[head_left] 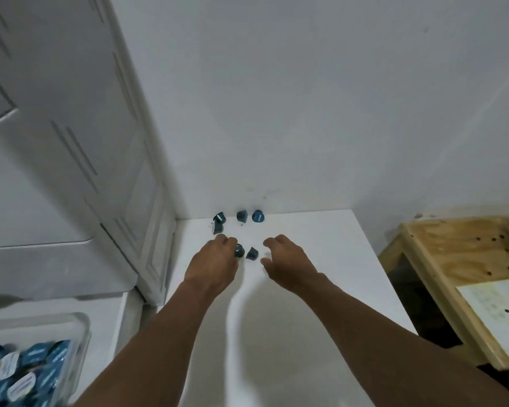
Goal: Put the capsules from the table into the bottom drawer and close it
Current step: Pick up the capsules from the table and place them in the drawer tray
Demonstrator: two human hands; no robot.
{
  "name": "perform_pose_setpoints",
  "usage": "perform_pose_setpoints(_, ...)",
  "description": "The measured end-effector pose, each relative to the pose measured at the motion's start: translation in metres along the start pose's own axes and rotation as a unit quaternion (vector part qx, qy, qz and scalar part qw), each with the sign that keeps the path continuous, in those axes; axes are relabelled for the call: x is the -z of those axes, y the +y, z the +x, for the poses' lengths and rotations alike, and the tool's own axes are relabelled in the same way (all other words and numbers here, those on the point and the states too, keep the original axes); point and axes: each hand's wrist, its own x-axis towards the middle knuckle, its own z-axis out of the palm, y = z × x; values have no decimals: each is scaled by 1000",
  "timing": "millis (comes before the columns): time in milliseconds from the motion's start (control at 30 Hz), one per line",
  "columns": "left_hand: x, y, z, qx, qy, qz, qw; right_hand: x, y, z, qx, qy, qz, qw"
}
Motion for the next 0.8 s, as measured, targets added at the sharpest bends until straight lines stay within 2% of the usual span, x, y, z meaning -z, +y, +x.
perform_pose_setpoints(200, -63, -37, 60, 30, -41, -25, 998, -57, 13, 78, 7, -42, 12, 999)
perform_pose_setpoints(400, -107, -50, 90, 23, -81, -67, 994, -96, 36, 111, 35, -53, -3, 998)
perform_pose_setpoints(600, -124, -50, 111, 28, -118, -68, 990, -105, 52, 118, 55, -10, -7, 998)
perform_pose_setpoints(800, -112, -37, 98, 40, -113, -98, 988, -99, 54, 103, 11, -27, -11, 1000)
